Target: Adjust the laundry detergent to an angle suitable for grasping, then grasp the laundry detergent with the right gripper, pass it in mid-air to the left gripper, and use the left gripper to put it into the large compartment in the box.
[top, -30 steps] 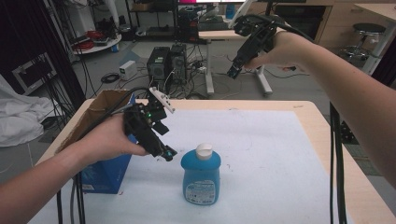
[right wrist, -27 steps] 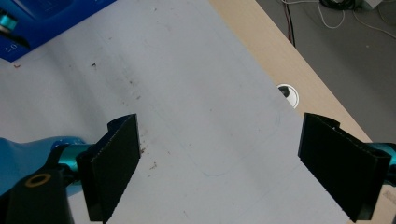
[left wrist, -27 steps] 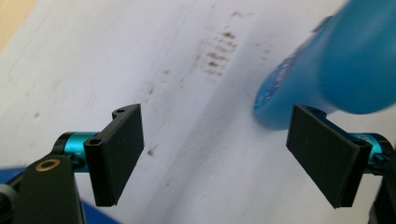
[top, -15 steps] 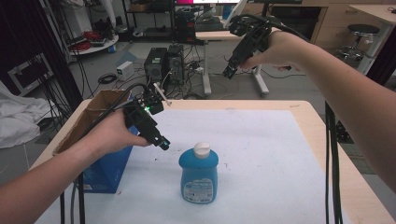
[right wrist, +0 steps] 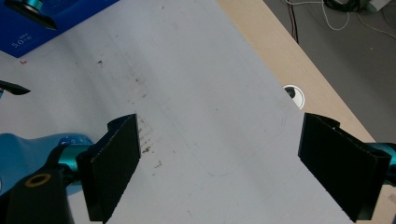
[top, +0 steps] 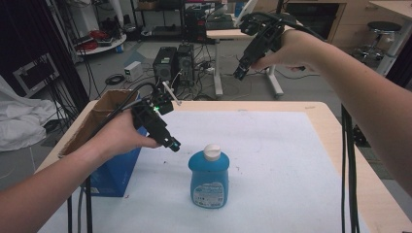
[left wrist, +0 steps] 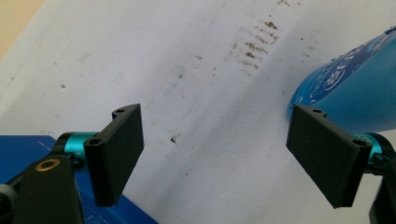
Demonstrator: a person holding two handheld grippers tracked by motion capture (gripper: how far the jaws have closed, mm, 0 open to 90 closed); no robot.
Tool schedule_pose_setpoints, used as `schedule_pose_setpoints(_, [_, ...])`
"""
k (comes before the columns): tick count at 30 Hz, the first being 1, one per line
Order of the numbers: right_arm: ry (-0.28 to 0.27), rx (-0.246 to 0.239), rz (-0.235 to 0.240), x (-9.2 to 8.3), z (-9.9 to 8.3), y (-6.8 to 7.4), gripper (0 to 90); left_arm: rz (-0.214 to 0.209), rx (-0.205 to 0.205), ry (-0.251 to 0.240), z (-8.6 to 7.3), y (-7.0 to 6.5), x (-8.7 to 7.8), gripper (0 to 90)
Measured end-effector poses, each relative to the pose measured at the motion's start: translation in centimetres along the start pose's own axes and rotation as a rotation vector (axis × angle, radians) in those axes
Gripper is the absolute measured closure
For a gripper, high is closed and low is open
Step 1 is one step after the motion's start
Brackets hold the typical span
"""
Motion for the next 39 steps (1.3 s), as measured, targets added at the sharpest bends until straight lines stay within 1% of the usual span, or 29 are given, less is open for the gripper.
schedule_pose_setpoints(1, [-0.001,-0.001,0.002,0.0,0.0,0.0,12.6,-0.007,-0.006,-0.002,0.0,-0.1,0.0,19.1])
schedule_pose_setpoints(3, [-0.001,-0.004,0.001,0.0,-0.1,0.1,12.6,0.0,0.011,0.009,0.0,0.1,0.0,19.2])
schedule_pose_setpoints(4, [-0.001,-0.003,0.002,0.0,-0.1,0.1,12.7,-0.005,0.006,0.004,0.0,0.0,-0.1,19.1])
schedule_pose_setpoints(7, [0.0,-0.005,0.001,-0.1,-0.1,0.1,12.6,-0.008,0.016,0.004,0.0,-0.2,-0.2,19.1])
schedule_pose_setpoints(9, [0.0,-0.007,0.003,-0.2,-0.1,0.1,12.6,-0.012,0.01,-0.001,0.0,-0.3,-0.2,19.1])
schedule_pose_setpoints(10, [-0.001,-0.008,0.004,-0.2,-0.1,0.2,12.6,-0.008,0.02,0.005,-0.1,-0.2,-0.2,19.1])
schedule_pose_setpoints(11, [-0.002,-0.01,0.005,-0.2,-0.1,0.2,12.6,-0.015,0.017,0.01,-0.1,-0.2,-0.2,19.1])
schedule_pose_setpoints(15, [-0.004,-0.016,0.006,-0.2,0.0,0.3,12.6,-0.014,0.009,0.007,-0.3,0.0,-0.3,19.1])
schedule_pose_setpoints(20, [-0.008,-0.028,0.016,-0.3,0.0,0.6,12.6,-0.015,0.018,0.016,-0.4,0.1,-0.2,19.1])
schedule_pose_setpoints(24, [-0.019,-0.055,0.027,-0.6,0.0,1.0,12.6,-0.018,0.013,0.01,-0.4,0.2,-0.2,19.1])
schedule_pose_setpoints(26, [-0.032,-0.085,0.043,-1.0,-0.1,1.3,12.7,-0.022,0.012,0.01,-0.4,0.3,-0.2,19.1])
schedule_pose_setpoints(27, [-0.032,-0.085,0.043,-1.0,-0.1,1.3,12.7,-0.018,0.019,0.013,-0.5,0.4,-0.2,19.1])
schedule_pose_setpoints(29, [-0.045,-0.102,0.054,-1.4,-0.3,1.5,12.6,-0.025,0.017,0.013,-0.5,0.4,-0.2,19.1])
schedule_pose_setpoints(30, [-0.056,-0.112,0.059,-1.7,-0.4,1.7,12.6,-0.023,0.022,0.018,-0.5,0.5,-0.2,19.1])
schedule_pose_setpoints(31, [-0.061,-0.118,0.065,-1.9,-0.5,1.7,12.6,-0.024,0.017,0.013,-0.5,0.4,-0.1,19.2])
schedule_pose_setpoints(32, [-0.077,-0.137,0.084,-2.4,-0.8,2.1,12.7,-0.027,0.017,0.016,-0.5,0.5,-0.1,19.1])
schedule_pose_setpoints(33, [-0.082,-0.151,0.092,-2.6,-0.9,2.3,12.6,-0.032,0.01,0.008,-0.5,0.4,-0.1,19.1])
schedule_pose_setpoints(34, [-0.082,-0.151,0.092,-2.6,-0.9,2.3,12.6,-0.032,0.004,0.002,-0.5,0.4,-0.1,19.1])
schedule_pose_setpoints(35, [-0.087,-0.166,0.096,-2.8,-1.1,2.4,12.6,-0.03,0.018,0.015,-0.6,0.6,-0.2,19.1])
schedule_pose_setpoints(36, [-0.091,-0.178,0.096,-2.9,-1.4,2.7,12.6,-0.035,0.01,0.006,-0.5,0.5,-0.1,19.1])
schedule_pose_setpoints(37, [-0.095,-0.189,0.106,-3.0,-1.6,2.9,12.6,-0.034,0.009,0.006,-0.6,0.5,-0.1,19.1])
schedule_pose_setpoints(38, [-0.097,-0.204,0.118,-3.1,-1.8,3.2,12.6,-0.034,0.017,0.012,-0.6,0.6,-0.1,19.1])
schedule_pose_setpoints(39, [-0.1,-0.216,0.122,-3.1,-2.0,3.3,12.6,-0.035,0.013,0.01,-0.6,0.6,-0.1,19.1])
Point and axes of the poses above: each handheld gripper's, and its own axes: x roughly forward along the jaws, z roughly out of its top, y roughly to its left, the point moved 6 cm from there along x, roughly forward along the jaws, and after that the axes turned 6 degrees about -x, right-handed, at the moved point
